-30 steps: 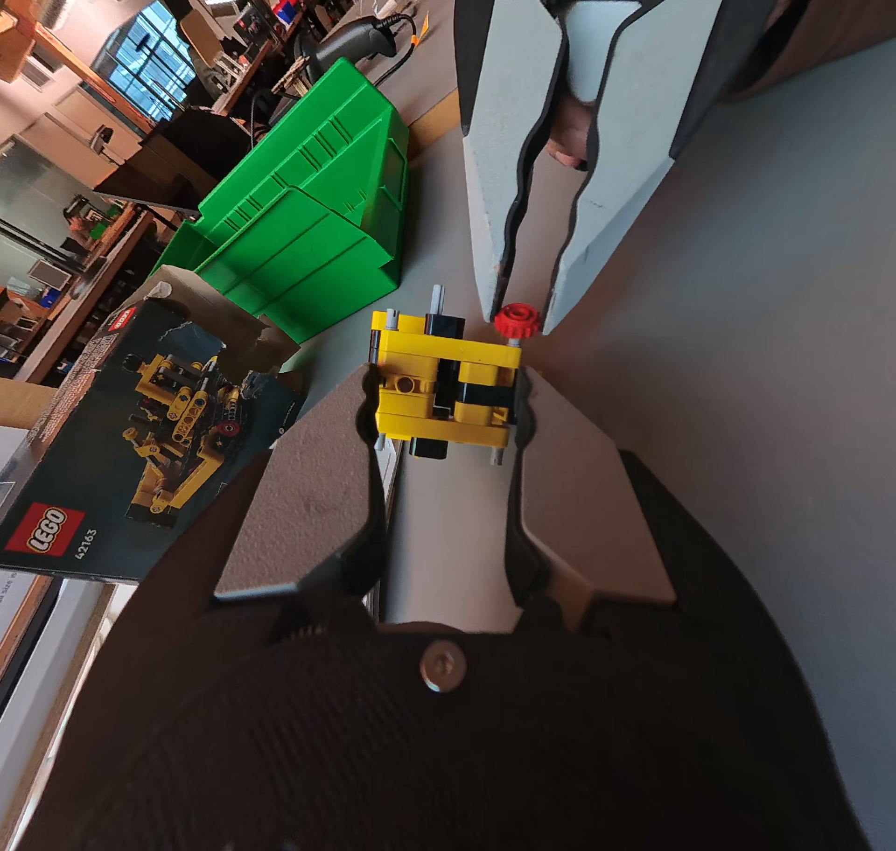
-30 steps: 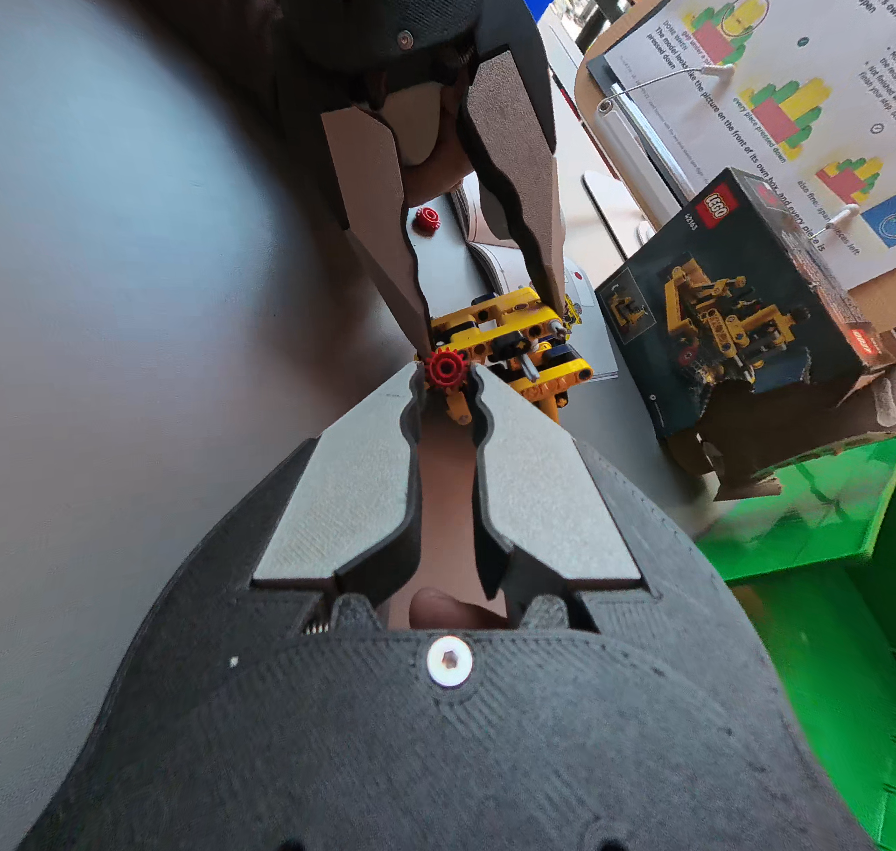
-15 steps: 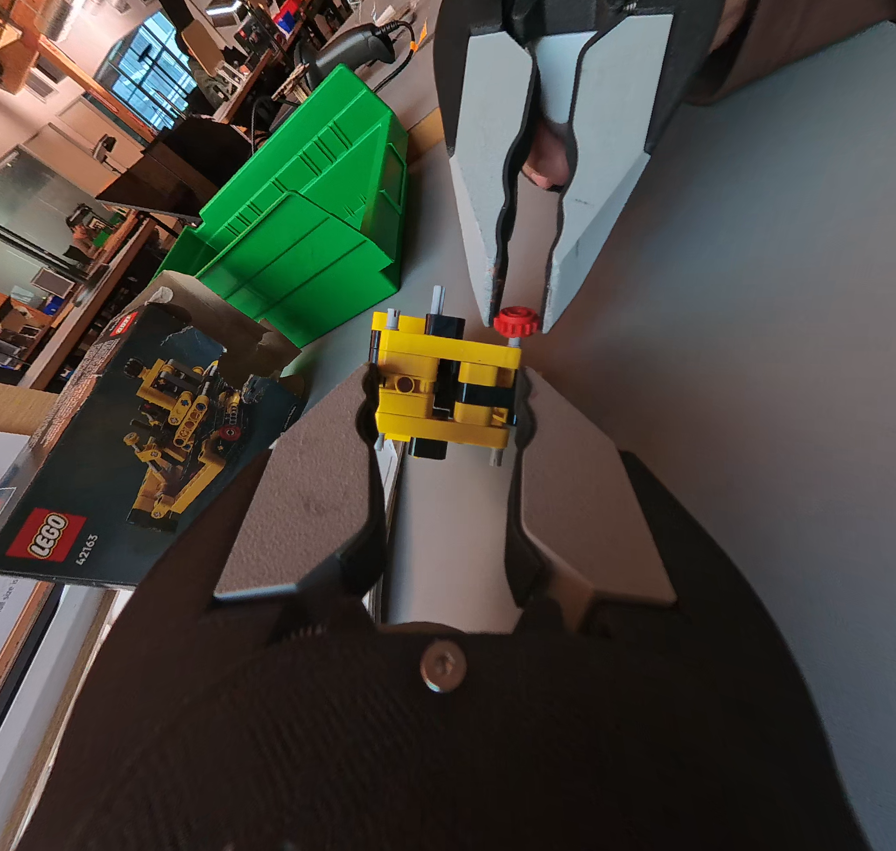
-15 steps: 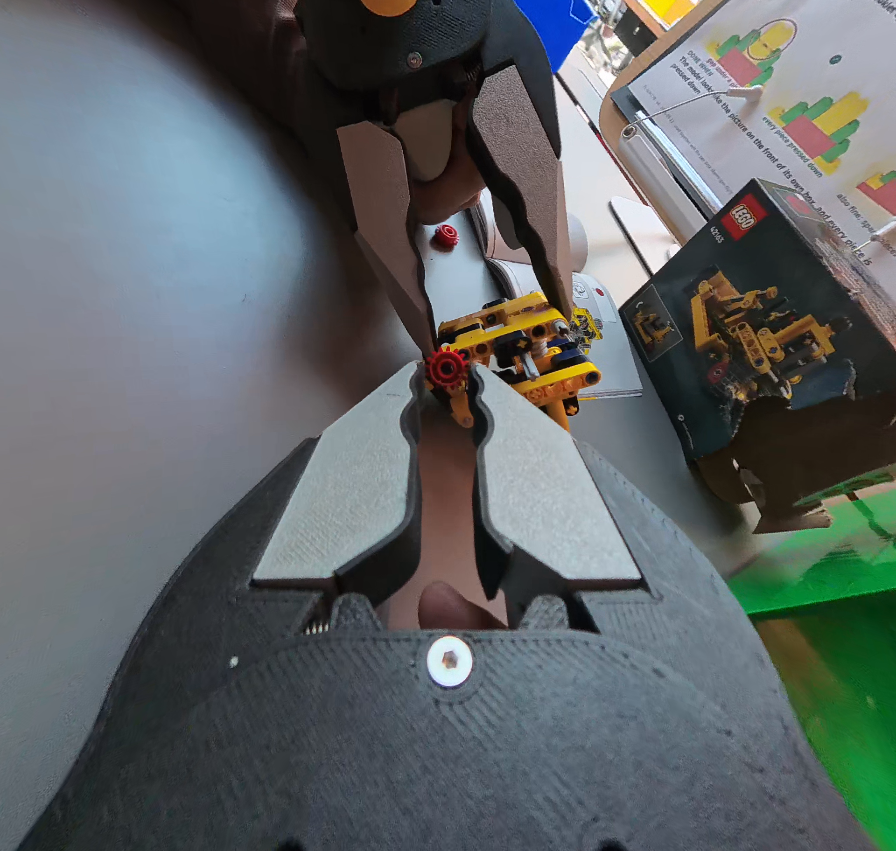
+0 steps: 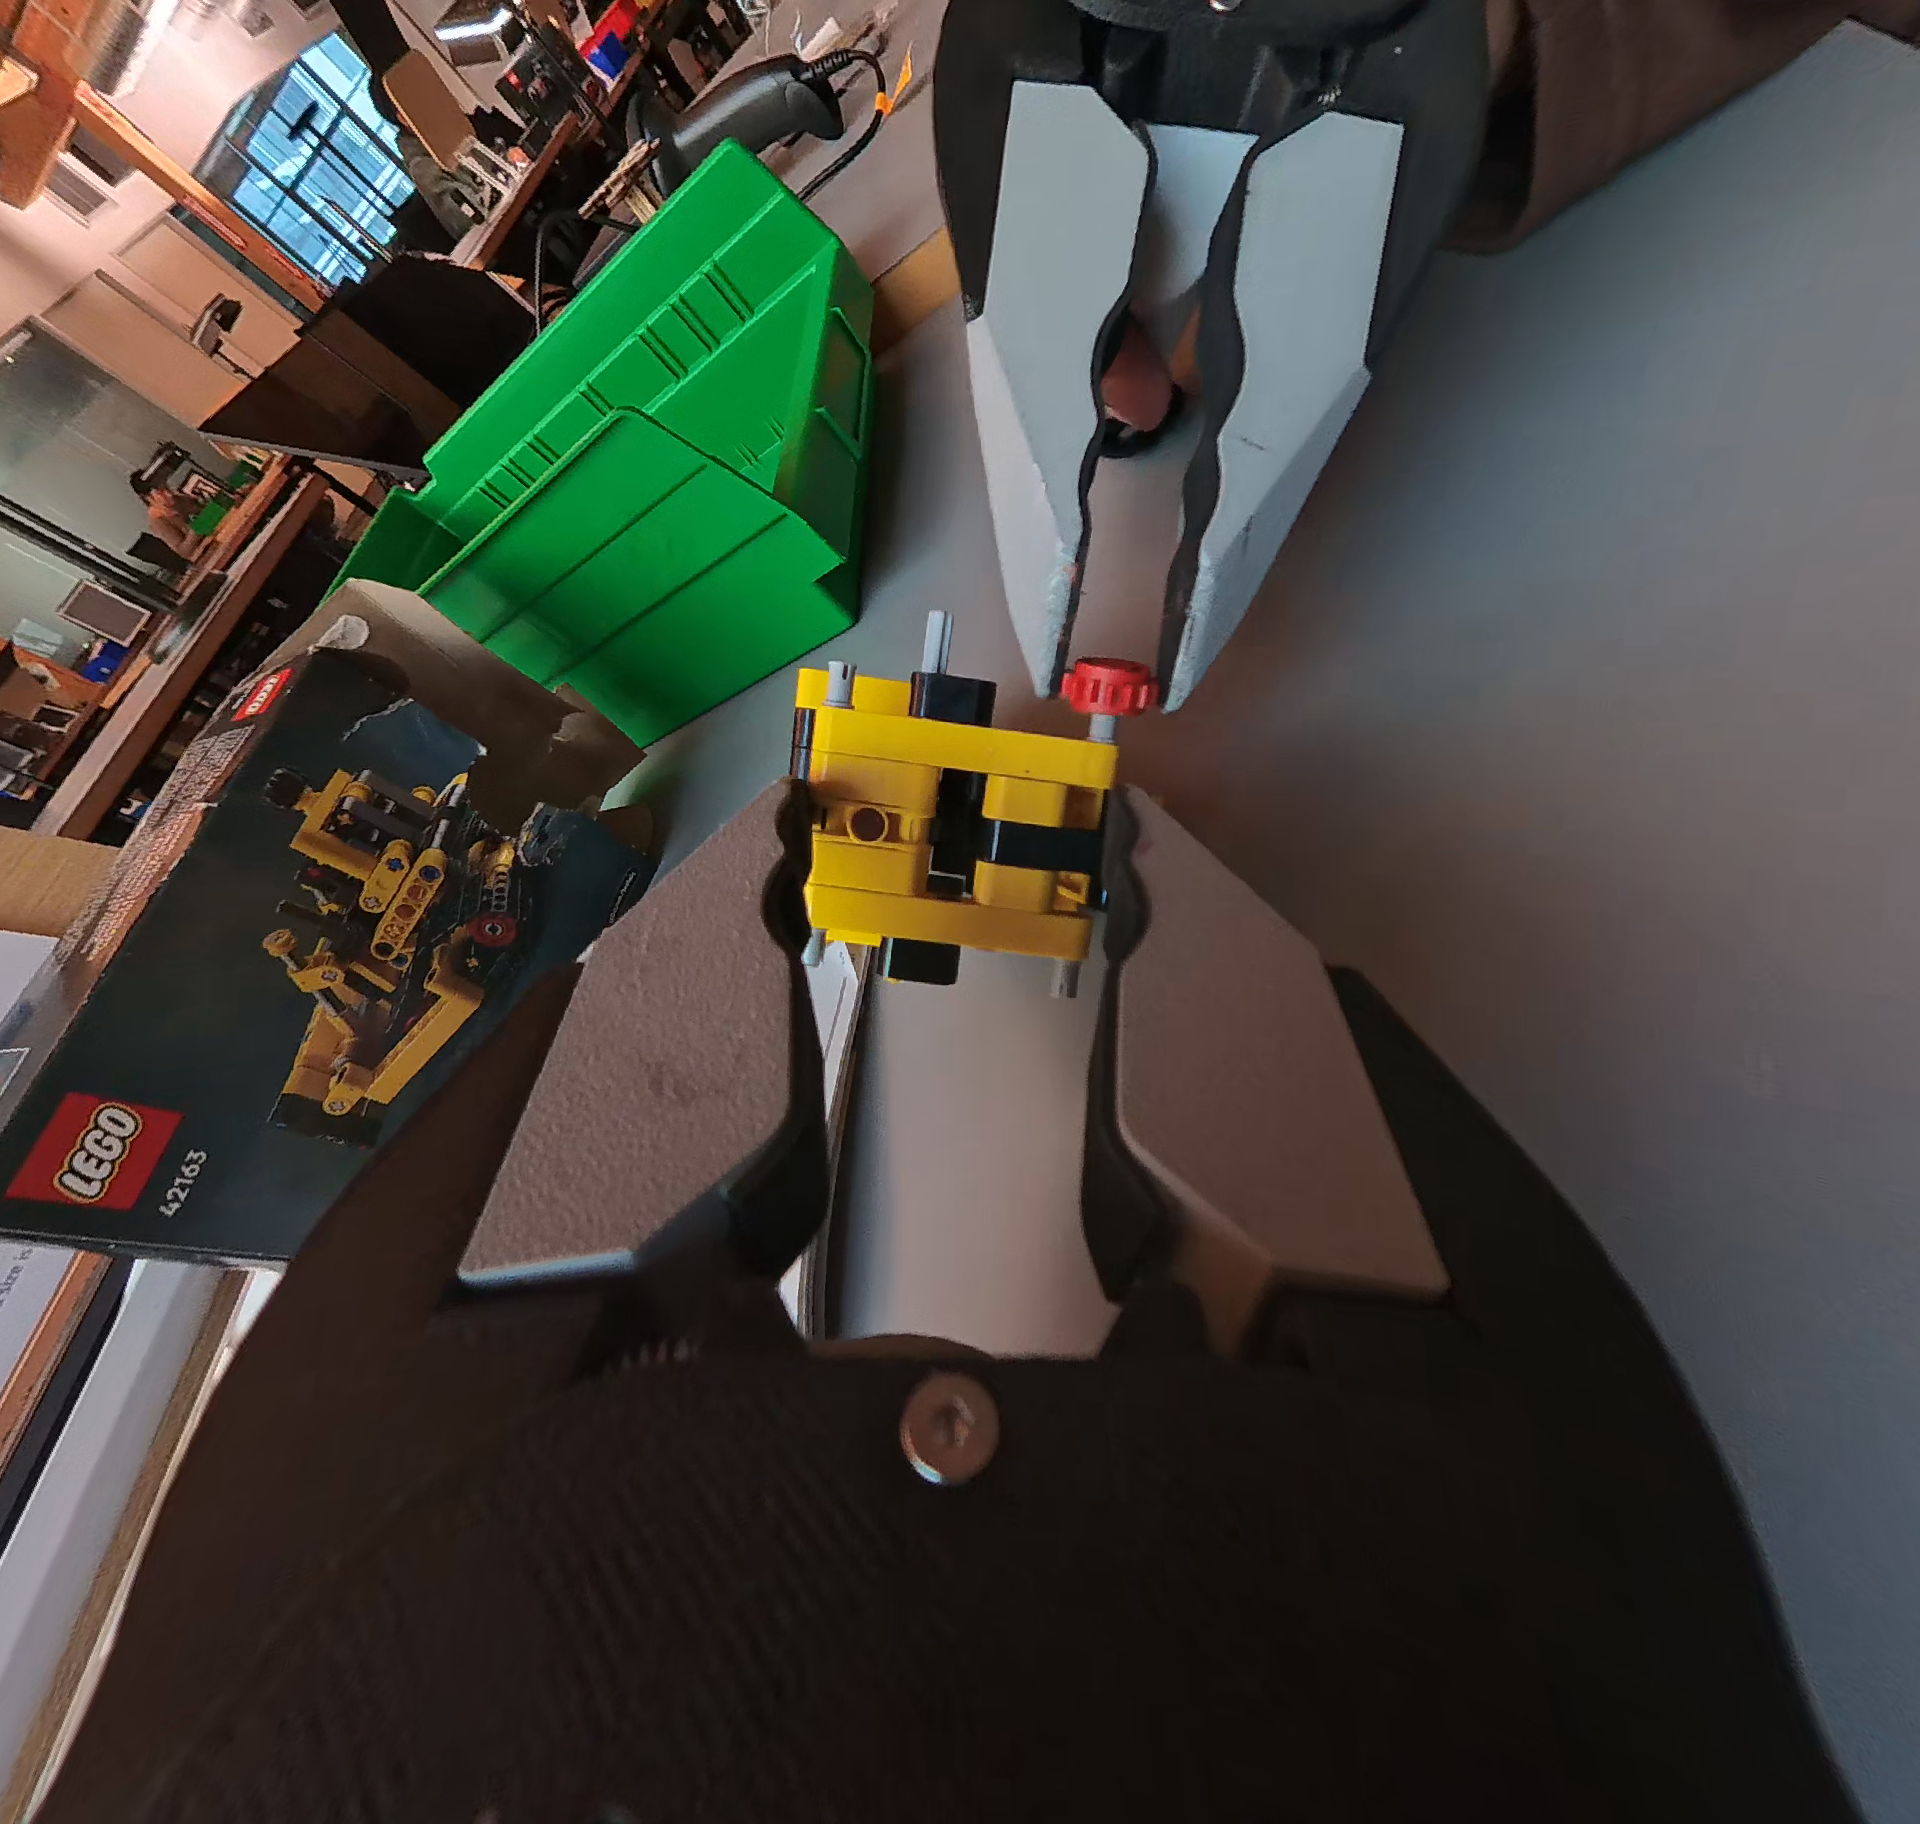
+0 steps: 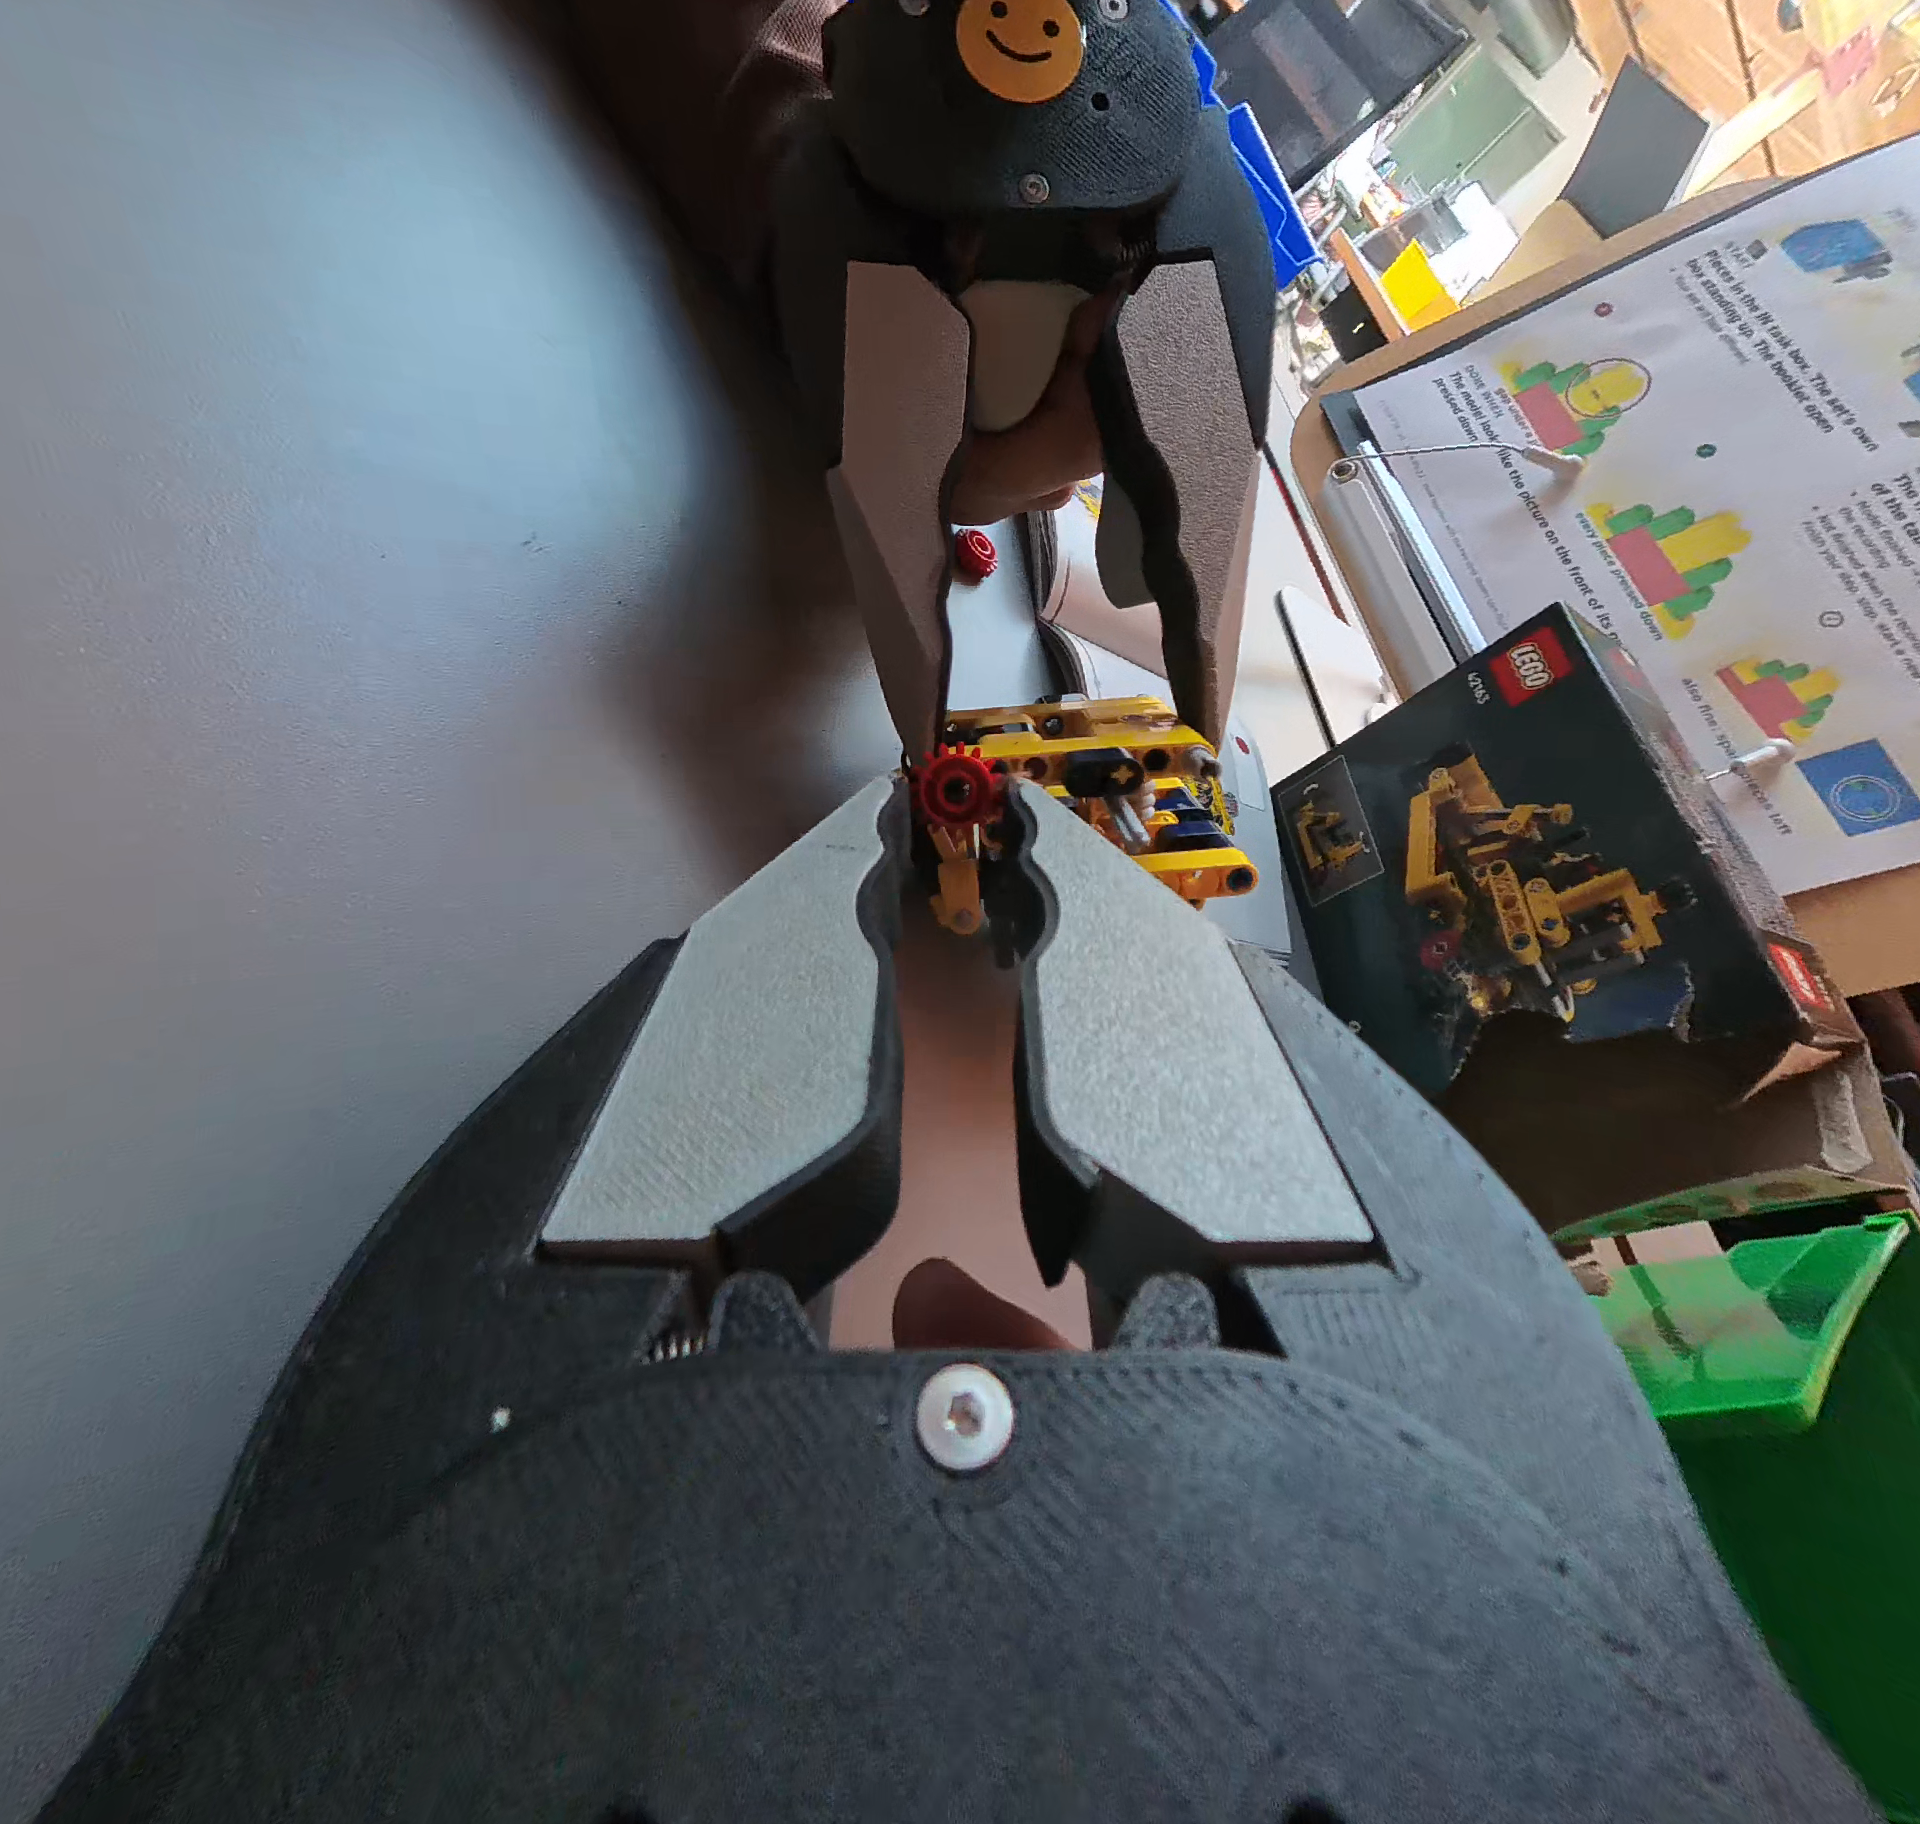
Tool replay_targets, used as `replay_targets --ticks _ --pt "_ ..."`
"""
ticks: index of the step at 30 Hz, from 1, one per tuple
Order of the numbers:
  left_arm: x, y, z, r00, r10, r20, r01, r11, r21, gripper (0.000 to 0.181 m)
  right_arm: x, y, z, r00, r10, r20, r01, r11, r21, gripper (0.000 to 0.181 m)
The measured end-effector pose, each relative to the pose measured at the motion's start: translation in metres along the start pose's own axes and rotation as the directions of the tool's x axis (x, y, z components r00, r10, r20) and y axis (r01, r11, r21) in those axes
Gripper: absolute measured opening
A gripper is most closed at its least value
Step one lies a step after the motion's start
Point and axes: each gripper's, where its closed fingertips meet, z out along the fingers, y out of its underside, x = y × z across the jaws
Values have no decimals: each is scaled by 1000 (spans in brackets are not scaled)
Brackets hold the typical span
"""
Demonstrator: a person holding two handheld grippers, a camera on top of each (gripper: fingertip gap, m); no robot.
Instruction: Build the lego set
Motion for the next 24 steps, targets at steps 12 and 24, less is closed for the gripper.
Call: replay_targets --ticks 12,24 --pt "1 -1 1 1000 -18 -16 18 1000 3 54 0 11 1 999 37 -19 -39 995 -95 4" --pt "2 -2 1 1000 -13 -9 13 1000 0 54 0 3 -7 997 55 -47 -58 996 -69 7"
